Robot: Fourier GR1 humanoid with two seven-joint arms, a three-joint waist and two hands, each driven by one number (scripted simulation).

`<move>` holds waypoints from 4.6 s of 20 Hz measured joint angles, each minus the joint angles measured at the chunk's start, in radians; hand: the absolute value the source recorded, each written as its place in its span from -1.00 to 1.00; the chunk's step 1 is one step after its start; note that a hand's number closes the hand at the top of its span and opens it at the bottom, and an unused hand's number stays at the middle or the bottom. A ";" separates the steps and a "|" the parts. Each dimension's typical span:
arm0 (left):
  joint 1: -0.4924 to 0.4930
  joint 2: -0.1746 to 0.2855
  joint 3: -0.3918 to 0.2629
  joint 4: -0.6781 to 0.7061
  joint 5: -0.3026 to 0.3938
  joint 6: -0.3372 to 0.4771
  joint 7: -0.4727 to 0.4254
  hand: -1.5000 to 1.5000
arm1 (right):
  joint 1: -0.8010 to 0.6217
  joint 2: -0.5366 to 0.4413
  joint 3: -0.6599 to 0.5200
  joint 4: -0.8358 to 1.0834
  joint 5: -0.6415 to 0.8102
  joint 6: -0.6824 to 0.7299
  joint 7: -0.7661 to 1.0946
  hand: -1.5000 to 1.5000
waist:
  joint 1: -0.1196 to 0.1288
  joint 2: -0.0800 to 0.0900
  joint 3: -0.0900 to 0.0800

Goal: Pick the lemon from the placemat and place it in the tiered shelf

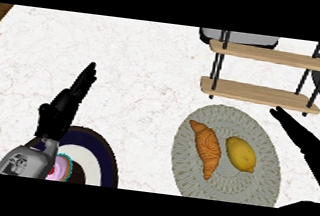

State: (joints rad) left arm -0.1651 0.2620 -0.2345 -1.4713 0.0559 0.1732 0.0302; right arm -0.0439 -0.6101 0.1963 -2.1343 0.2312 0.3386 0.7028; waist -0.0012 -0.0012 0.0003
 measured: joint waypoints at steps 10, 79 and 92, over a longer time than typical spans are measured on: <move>-0.003 -0.052 0.058 0.014 -0.052 -0.049 -0.006 0.00 | -0.042 0.138 -0.018 0.051 0.100 0.089 0.017 -1.00 | 0.002 0.000 0.001; -0.012 -0.190 0.181 -0.001 -0.207 -0.189 0.021 0.00 | -0.160 0.577 0.049 0.419 0.469 0.270 0.144 1.00 | 0.032 0.002 -0.006; -0.029 -0.206 0.170 0.024 -0.219 -0.181 0.018 0.00 | -0.723 0.599 -0.058 0.456 0.239 -0.033 0.500 1.00 | 0.045 -0.006 -0.006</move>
State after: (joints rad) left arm -0.1938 0.0561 -0.0646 -1.4475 -0.1626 -0.0074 0.0479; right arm -0.7666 -0.0111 0.1382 -1.6779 0.4704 0.3060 1.2028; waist 0.0440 -0.0075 -0.0057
